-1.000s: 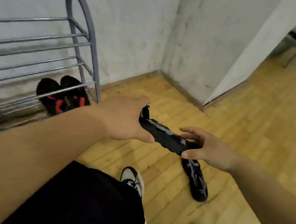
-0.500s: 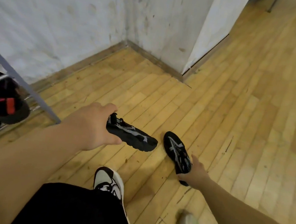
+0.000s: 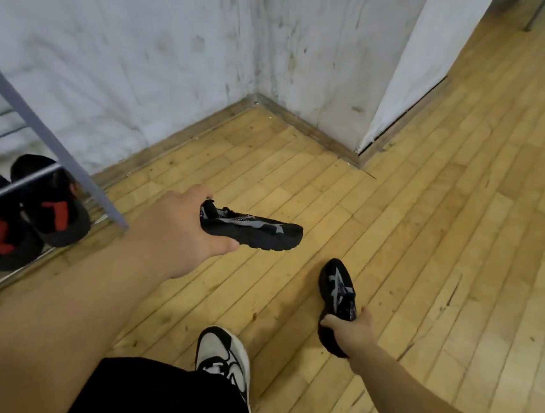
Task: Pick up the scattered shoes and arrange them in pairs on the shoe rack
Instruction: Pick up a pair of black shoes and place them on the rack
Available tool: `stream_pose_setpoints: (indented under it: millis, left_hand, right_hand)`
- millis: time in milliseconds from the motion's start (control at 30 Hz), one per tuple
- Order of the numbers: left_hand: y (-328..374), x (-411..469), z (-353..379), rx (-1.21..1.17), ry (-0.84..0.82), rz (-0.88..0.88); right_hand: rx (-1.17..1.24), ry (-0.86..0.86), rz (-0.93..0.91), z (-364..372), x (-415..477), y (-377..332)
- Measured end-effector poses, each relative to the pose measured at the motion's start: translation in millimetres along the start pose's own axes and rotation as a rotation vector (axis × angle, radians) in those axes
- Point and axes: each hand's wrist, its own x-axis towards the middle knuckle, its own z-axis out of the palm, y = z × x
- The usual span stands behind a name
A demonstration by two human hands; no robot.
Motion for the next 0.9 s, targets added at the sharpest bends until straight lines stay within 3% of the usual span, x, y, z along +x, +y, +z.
stream_pose_setpoints:
  millis: [67,133,300,400,533,733,900]
  left_hand:
    - [3,-7,-15,-0.052,0.106,-0.022]
    - [5,-17,-34,-0.154,0.232,-0.059]
    - [2,-50,-106,-0.403,0.563,-0.168]
    - [-12,-82,-156,-0.510,0.788,-0.163]
    - [-52,-134,-219,-0.597,1.015,-0.205]
    - [-138,-205,-275,-0.623,1.203,-0.311]
    - [-211,-232,-270,-0.563,1.194,-0.434]
  right_hand:
    - [0.208,-0.111,0.019,10,-26,-31]
    - [0.310,-0.230,-0.085,18,-57,-67]
    - [0.461,-0.360,-0.566,33,-167,-182]
    - [0.433,-0.374,-0.879,49,-234,-246]
    - [0.363,-0.472,-1.123,88,-323,-306]
    - [0.241,-0.653,-1.251,181,-425,-344]
    - [0.150,-0.716,-1.224,257,-455,-338]
